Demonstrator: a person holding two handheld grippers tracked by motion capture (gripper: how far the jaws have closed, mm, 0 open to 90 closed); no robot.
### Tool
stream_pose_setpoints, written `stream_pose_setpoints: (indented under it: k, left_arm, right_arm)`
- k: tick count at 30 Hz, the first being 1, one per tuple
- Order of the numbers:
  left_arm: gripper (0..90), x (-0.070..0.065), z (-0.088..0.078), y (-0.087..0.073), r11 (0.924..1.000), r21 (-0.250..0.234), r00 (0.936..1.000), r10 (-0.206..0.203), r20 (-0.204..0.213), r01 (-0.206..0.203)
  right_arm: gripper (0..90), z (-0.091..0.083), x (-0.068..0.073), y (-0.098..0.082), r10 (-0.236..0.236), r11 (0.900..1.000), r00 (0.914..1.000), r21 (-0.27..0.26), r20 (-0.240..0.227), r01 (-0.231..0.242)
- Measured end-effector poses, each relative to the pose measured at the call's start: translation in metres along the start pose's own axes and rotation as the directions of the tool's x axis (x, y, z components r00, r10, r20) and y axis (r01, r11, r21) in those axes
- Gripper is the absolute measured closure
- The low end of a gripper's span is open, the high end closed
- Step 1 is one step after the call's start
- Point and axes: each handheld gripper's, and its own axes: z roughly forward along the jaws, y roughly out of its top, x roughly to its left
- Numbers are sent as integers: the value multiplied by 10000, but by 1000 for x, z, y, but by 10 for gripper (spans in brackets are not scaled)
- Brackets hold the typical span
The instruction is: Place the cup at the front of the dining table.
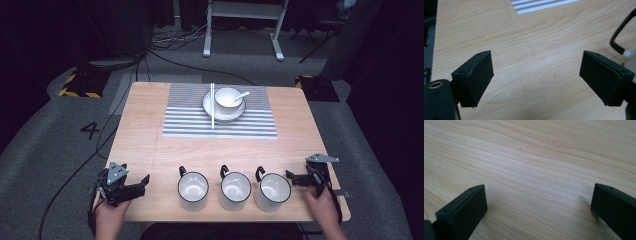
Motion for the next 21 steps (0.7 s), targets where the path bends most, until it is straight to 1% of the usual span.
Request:
stream_pose_setpoints:
  k: [1,3,5,6,7,8,9,10,12,13,14,15,16,19,20,21]
  left_arm:
    - [122,-1,-4,1,9999,-117,10000,76,10,-76]
    - [122,-3,-9,2,9997,-213,10000,74,12,-74]
    - [122,-4,-18,5,9985,-554,9998,-10,190,21]
    - [122,-4,-18,5,9985,-554,9998,-10,190,21]
    - [122,-5,-22,7,9972,-743,9995,-44,316,67]
    - [122,-6,-24,7,9966,-816,9995,-48,320,74]
    - [122,-7,-29,10,9945,-1036,9993,-113,359,150]
    - [122,-8,-31,10,9932,-1154,9993,-119,364,160]
    - [122,-9,-34,11,9926,-1201,9992,-112,379,157]
    - [122,-10,-37,13,9883,-1479,9981,-281,550,360]
    - [121,-10,-37,13,9883,-1479,9981,-281,550,360]
    - [121,-11,-42,15,9841,-1725,9973,-313,662,423]
    - [120,-13,-43,16,9805,-1868,9962,-473,732,603]
    - [119,-16,-46,18,9792,-1962,9969,-383,688,512]
    - [118,-18,-48,19,9771,-2076,9971,-329,686,465]
    - [119,-18,-48,19,9771,-2076,9971,-329,686,465]
  right_arm:
    - [4,0,0,0,2,10000,10000,3,-1,-2]
    - [4,0,0,0,1,10000,10000,2,0,-1]
    - [4,0,0,0,4,10000,10000,-7,5,-4]
    - [4,0,0,0,1,10000,10000,3,-1,-1]
    - [4,0,0,0,7,10000,10000,-5,3,-7]
    - [4,0,0,0,7,10000,10000,-5,3,-7]
    - [4,0,0,0,1,10000,10000,-1,0,-1]
    - [4,0,0,0,6,10000,10000,-7,3,-6]
    - [4,0,0,0,4,10000,10000,-6,4,-4]
    - [4,0,0,0,1,10000,10000,-5,5,-1]
    - [4,0,0,0,1,10000,10000,-5,5,-1]
    - [4,0,0,0,6,10000,10000,-4,5,-6]
    - [4,0,0,0,-1,10000,10000,3,-1,1]
    - [4,0,0,0,7,10000,10000,-6,2,-7]
    - [4,0,0,0,3,10000,10000,-4,5,-3]
    - [4,0,0,0,3,10000,10000,-4,5,-3]
